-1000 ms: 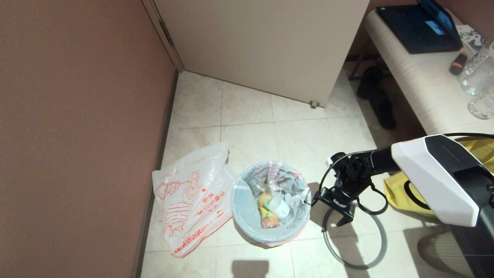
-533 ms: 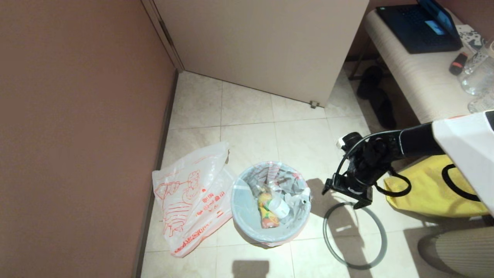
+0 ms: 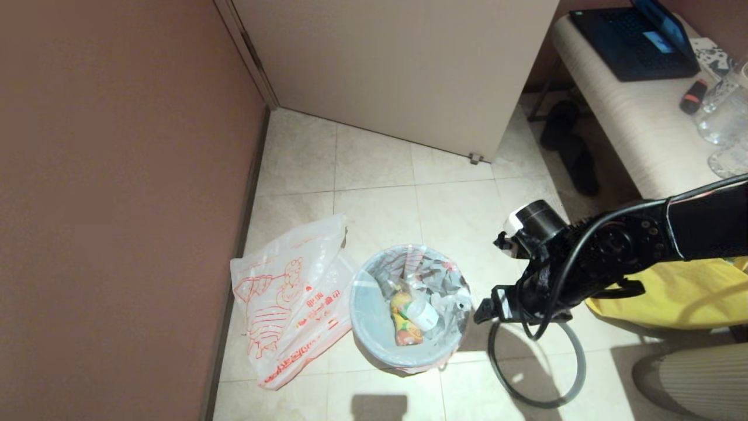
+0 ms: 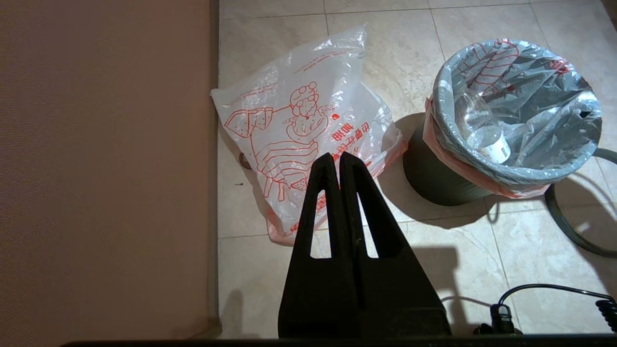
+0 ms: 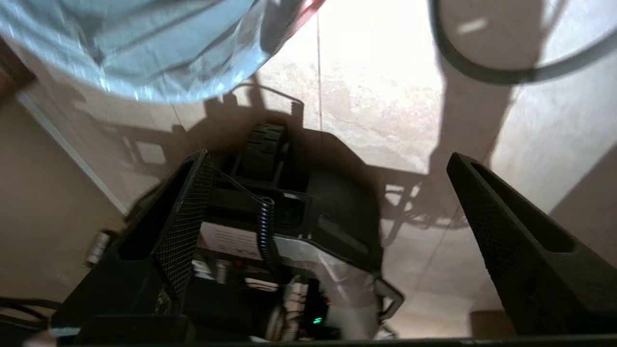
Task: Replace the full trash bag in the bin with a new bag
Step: Place the trash bag on the floor
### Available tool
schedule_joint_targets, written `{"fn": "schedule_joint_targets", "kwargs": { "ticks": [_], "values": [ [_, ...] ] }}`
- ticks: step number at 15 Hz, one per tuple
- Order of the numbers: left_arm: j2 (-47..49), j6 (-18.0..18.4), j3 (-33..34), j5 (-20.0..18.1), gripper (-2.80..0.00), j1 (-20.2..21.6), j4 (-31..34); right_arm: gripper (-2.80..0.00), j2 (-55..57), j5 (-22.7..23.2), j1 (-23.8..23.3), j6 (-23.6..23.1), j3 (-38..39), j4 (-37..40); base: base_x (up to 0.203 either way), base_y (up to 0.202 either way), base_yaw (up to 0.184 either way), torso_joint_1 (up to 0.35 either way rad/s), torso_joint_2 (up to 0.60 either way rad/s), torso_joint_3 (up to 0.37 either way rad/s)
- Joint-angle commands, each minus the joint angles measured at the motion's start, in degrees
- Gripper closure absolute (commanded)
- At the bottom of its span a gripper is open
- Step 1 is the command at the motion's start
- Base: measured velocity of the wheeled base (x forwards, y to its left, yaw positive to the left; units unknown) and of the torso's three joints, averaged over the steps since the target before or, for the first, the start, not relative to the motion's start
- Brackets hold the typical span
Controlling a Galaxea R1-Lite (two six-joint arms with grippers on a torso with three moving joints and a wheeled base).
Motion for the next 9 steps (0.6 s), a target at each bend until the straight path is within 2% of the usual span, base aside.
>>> {"fn": "schedule_joint_targets", "kwargs": {
  "ticks": [1,3,5,9],
  "values": [
    [0.06,0.03,0.0,0.03,0.0,0.02,0.0,-2.8,1.78,-0.35,2.37,-3.79,7.66,-12.22,0.0,0.0,0.0,0.0,0.0,0.0],
    [0.06,-0.02,0.0,0.02,0.0,0.02,0.0,-2.8,5.66,-2.68,3.42,-6.67,11.86,-22.31,0.0,0.0,0.0,0.0,0.0,0.0],
    [0.06,-0.01,0.0,0.03,0.0,0.02,0.0,-2.8,8.91,-5.5,3.75,-7.26,12.39,-26.65,0.0,0.0,0.0,0.0,0.0,0.0],
    [0.06,0.01,0.0,-0.01,0.0,0.02,0.0,-2.8,15.13,-6.19,3.85,-7.07,12.44,-32.51,0.0,0.0,0.0,0.0,0.0,0.0]
  ]
}}
